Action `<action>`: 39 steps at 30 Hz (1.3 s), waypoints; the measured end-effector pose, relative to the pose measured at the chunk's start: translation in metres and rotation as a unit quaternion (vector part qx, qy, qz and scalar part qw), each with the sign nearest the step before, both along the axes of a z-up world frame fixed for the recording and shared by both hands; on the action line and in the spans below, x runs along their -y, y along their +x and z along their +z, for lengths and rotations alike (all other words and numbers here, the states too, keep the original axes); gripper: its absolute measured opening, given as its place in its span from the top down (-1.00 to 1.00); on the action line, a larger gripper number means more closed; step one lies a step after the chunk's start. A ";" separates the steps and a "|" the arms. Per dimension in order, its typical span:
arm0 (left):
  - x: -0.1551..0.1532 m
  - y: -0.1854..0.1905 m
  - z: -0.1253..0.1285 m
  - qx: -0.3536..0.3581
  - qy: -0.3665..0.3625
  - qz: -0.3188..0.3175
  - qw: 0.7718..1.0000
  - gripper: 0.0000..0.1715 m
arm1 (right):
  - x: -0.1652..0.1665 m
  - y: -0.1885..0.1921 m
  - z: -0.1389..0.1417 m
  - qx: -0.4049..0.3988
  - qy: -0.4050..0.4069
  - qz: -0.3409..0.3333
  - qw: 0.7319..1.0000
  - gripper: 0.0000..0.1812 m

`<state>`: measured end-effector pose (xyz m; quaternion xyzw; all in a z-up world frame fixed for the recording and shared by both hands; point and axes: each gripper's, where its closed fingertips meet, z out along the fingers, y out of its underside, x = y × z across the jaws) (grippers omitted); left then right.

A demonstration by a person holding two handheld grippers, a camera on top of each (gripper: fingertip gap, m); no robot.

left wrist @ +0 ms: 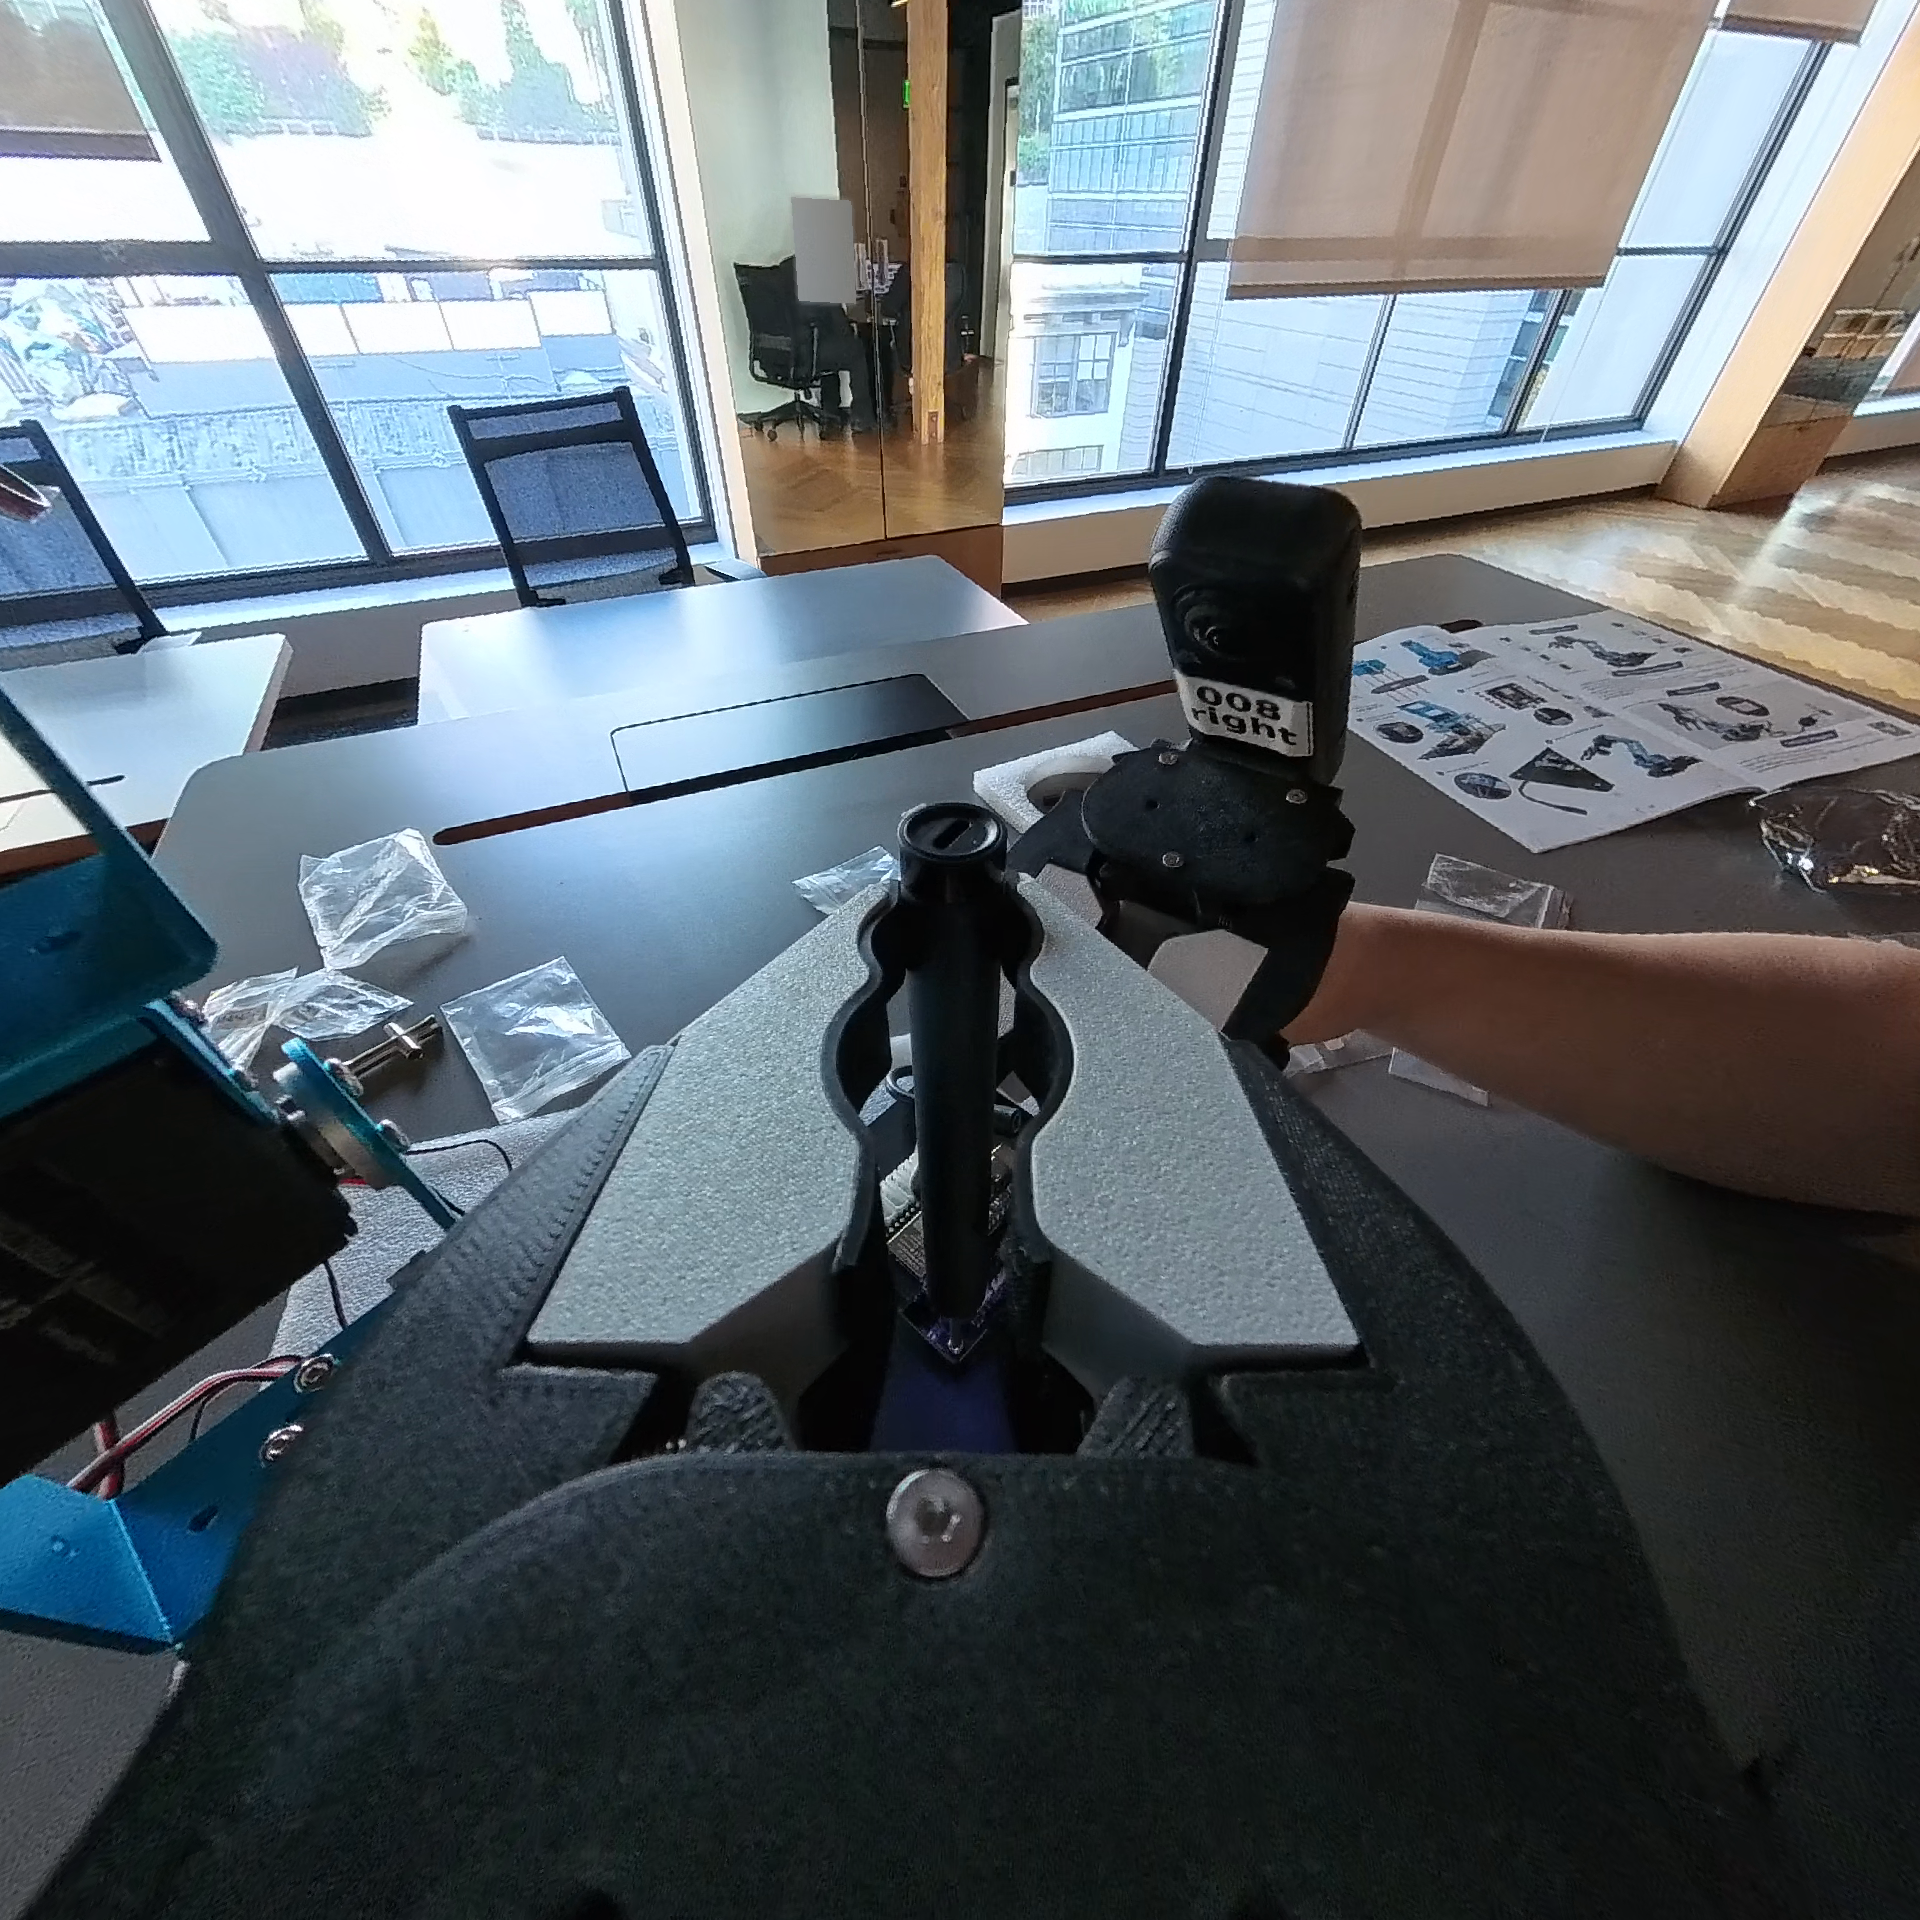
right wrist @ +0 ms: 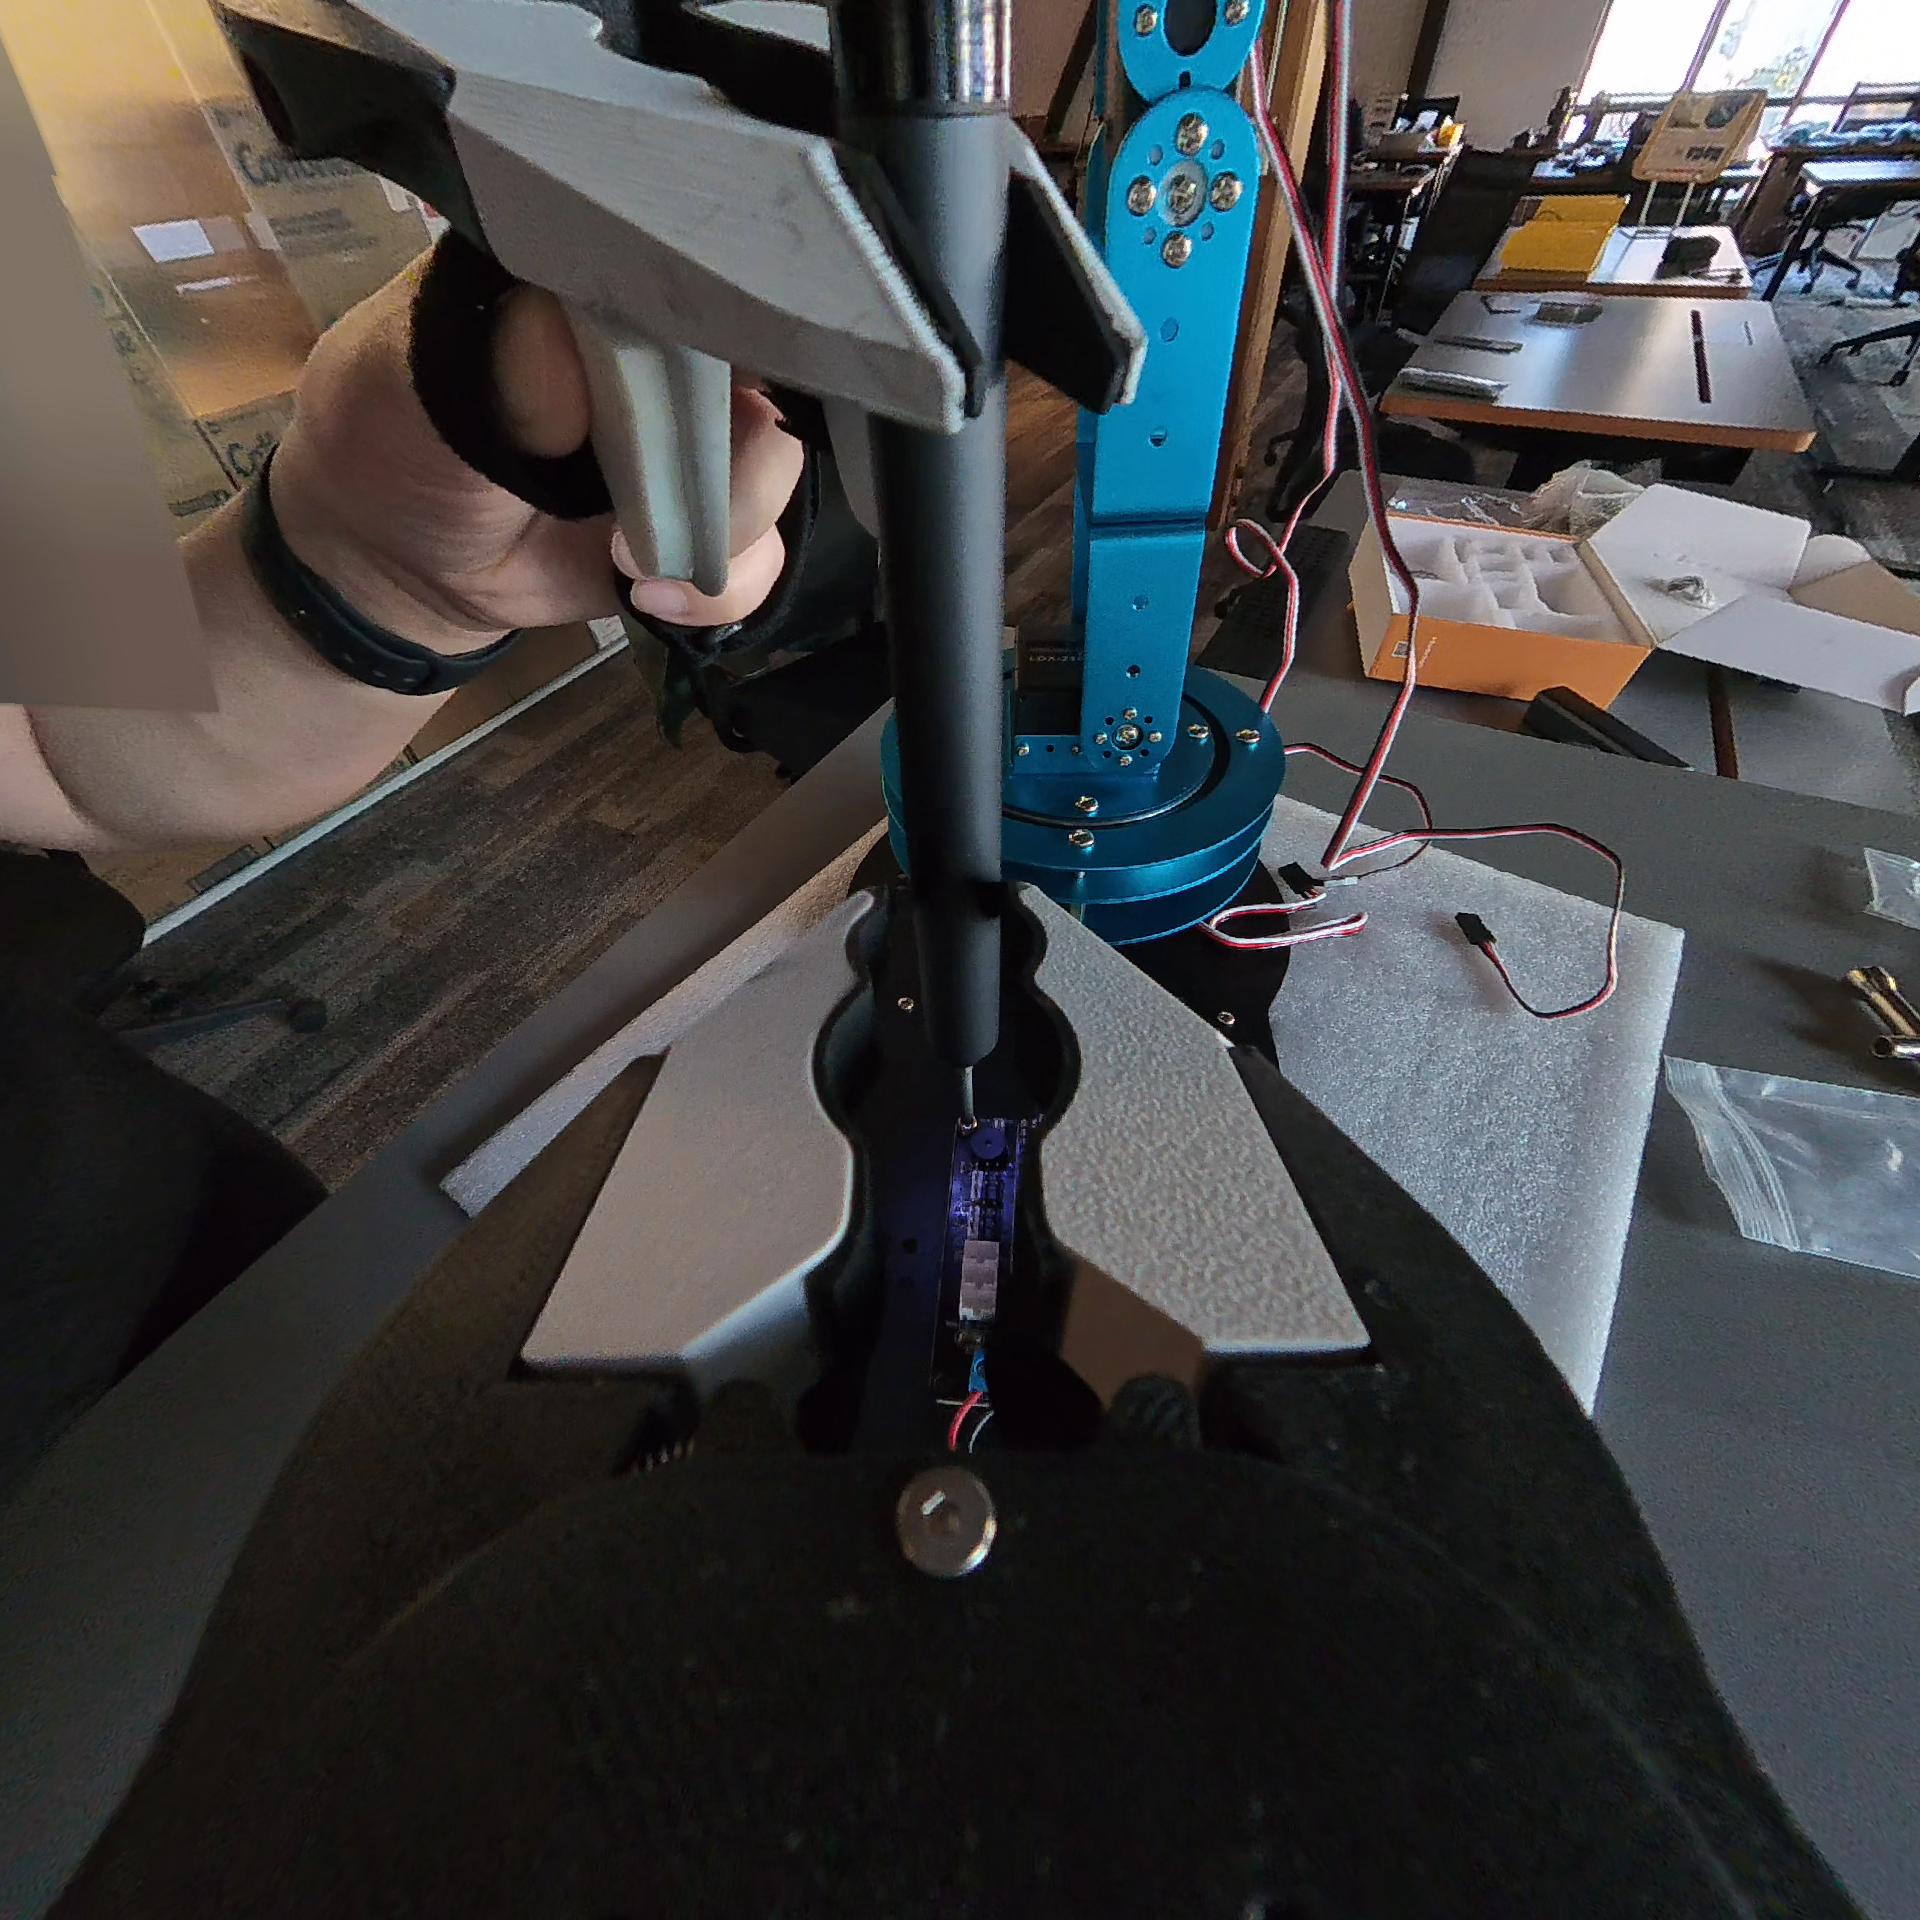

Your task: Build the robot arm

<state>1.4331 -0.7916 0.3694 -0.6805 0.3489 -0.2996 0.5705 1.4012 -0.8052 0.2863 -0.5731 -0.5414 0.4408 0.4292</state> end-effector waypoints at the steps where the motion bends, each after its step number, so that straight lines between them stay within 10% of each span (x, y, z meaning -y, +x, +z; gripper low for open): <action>1: 0.000 0.000 0.000 0.000 0.000 0.000 1.000 0.81 | 0.000 0.000 0.000 -0.001 -0.001 -0.001 1.000 0.81; 39: 0.000 0.003 -0.001 -0.003 0.001 -0.002 1.000 0.81 | -0.001 0.002 0.002 0.001 -0.005 -0.008 1.000 0.83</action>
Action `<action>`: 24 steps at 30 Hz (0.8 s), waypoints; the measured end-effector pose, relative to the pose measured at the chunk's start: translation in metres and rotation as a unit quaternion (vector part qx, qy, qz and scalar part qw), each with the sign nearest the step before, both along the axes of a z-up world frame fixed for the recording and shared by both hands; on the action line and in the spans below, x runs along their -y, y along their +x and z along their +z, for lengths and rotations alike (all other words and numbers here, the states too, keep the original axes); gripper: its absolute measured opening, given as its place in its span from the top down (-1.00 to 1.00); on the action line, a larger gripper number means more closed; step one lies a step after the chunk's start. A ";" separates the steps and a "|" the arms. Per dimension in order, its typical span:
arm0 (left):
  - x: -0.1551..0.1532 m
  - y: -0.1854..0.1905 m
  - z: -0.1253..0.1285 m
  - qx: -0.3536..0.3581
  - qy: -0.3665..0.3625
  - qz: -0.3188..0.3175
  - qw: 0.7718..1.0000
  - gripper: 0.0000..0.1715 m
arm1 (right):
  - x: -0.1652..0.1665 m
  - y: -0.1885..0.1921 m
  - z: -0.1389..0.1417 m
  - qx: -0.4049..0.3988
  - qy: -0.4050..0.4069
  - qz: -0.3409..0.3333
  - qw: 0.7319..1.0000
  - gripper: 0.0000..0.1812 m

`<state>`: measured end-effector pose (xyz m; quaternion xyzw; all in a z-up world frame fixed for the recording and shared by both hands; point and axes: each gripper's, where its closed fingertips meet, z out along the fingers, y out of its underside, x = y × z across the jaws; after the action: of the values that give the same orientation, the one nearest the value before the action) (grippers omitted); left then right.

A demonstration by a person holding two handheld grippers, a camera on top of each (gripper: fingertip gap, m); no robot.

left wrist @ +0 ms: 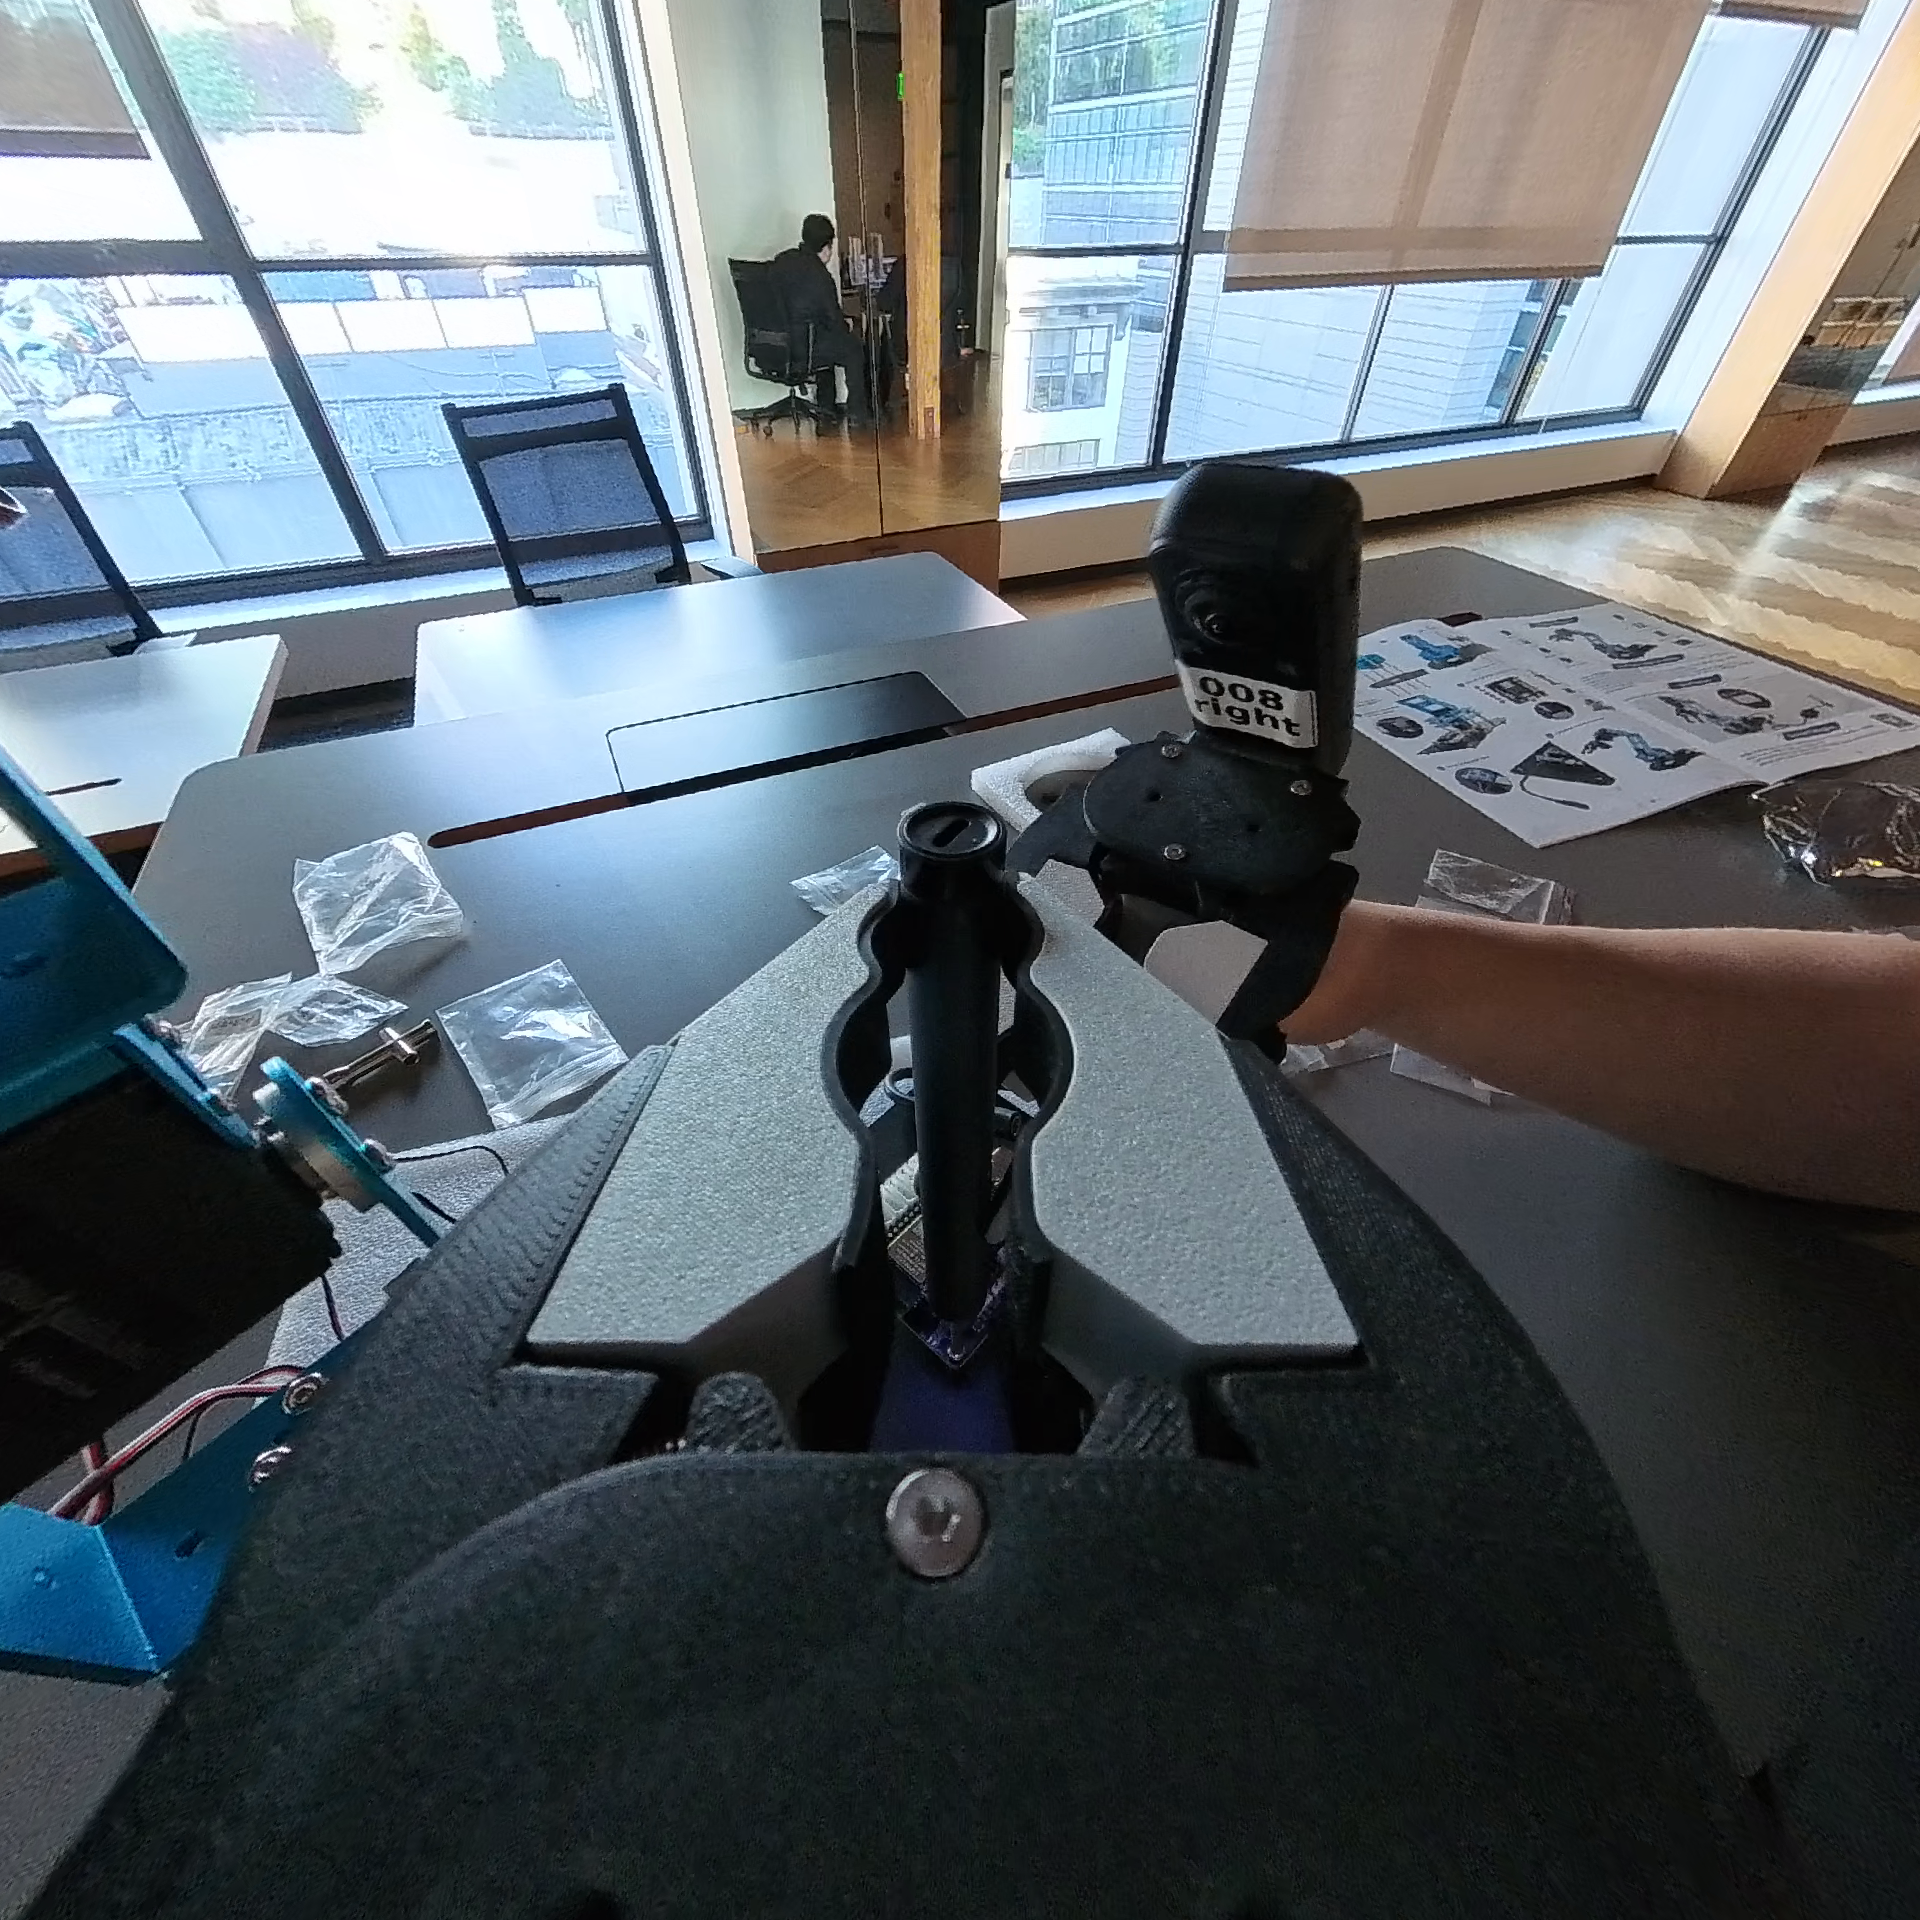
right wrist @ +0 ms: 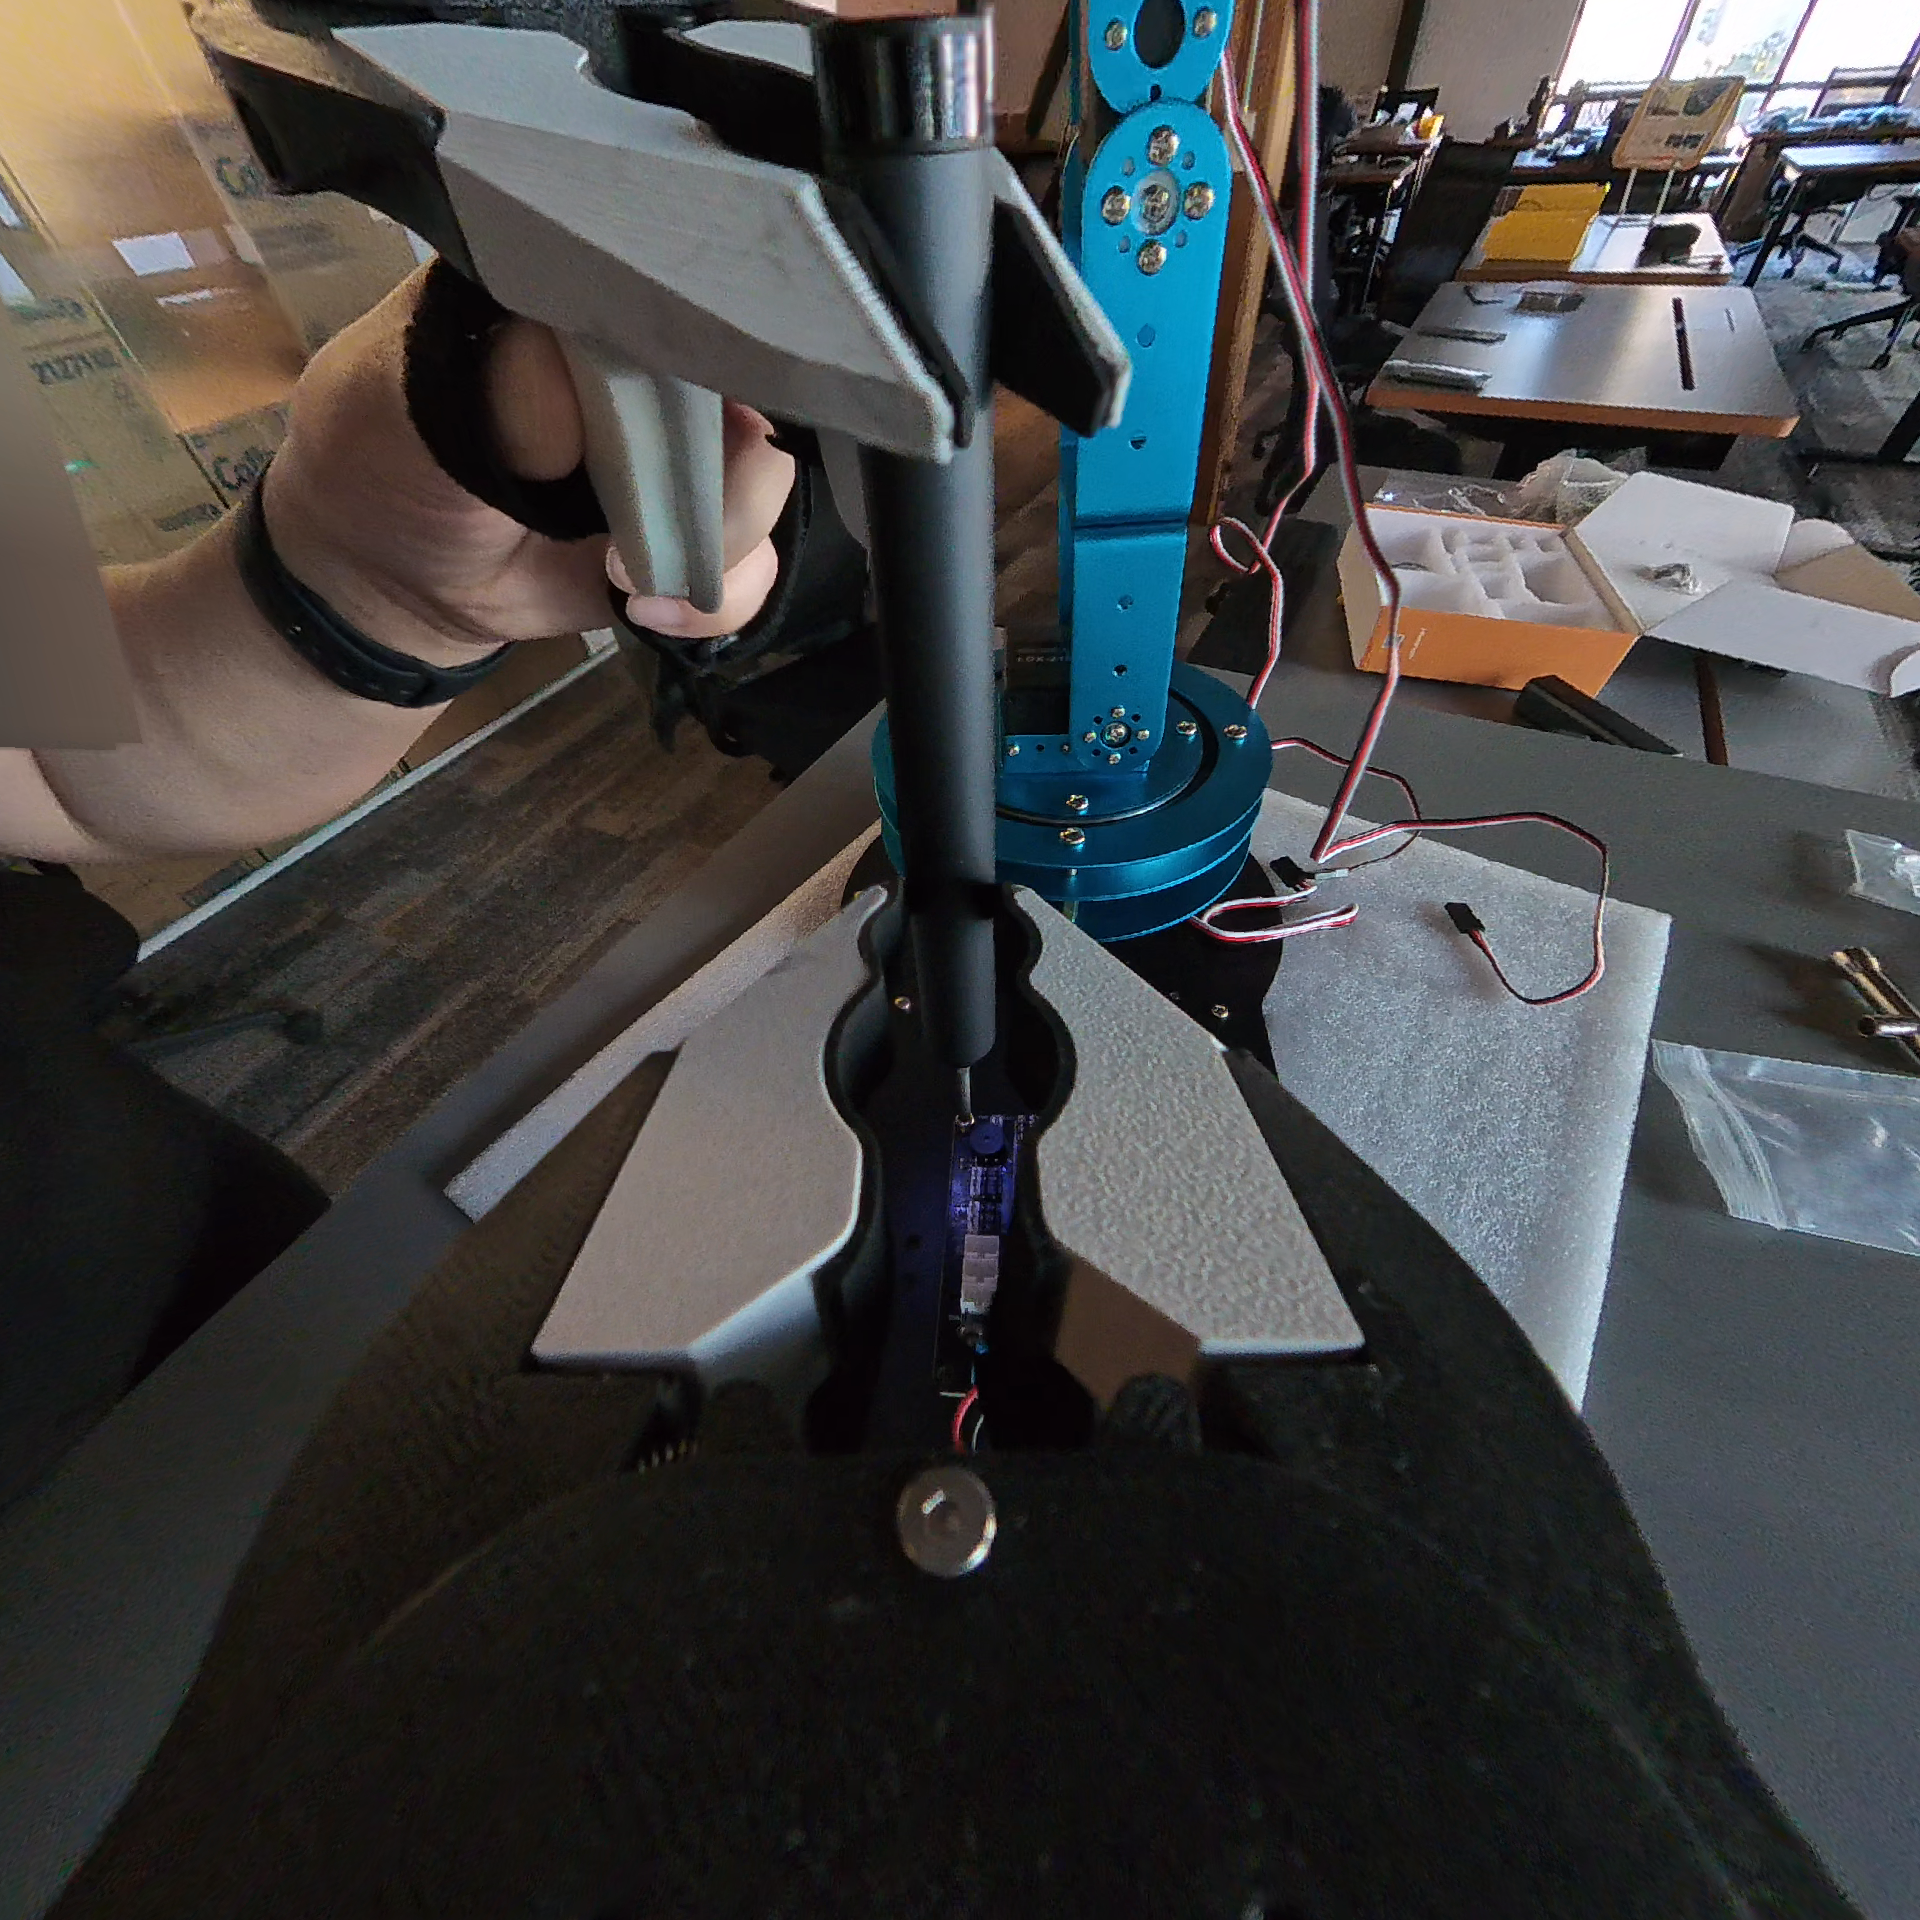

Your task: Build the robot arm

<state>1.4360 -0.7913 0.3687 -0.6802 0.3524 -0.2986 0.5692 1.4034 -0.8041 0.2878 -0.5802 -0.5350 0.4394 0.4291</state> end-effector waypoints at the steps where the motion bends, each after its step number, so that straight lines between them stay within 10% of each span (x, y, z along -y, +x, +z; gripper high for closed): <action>1: 0.000 0.000 0.000 0.000 0.000 0.000 1.000 0.81 | 0.000 0.000 0.000 0.003 0.001 0.000 1.000 0.83; 24: -0.001 -0.001 0.000 0.000 0.000 0.005 1.000 0.82 | -0.004 -0.004 -0.001 0.006 0.006 -0.012 1.000 0.67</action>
<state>1.4347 -0.7904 0.3684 -0.6822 0.3484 -0.2958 0.5707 1.3998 -0.8004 0.2868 -0.5868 -0.5326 0.4278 0.4347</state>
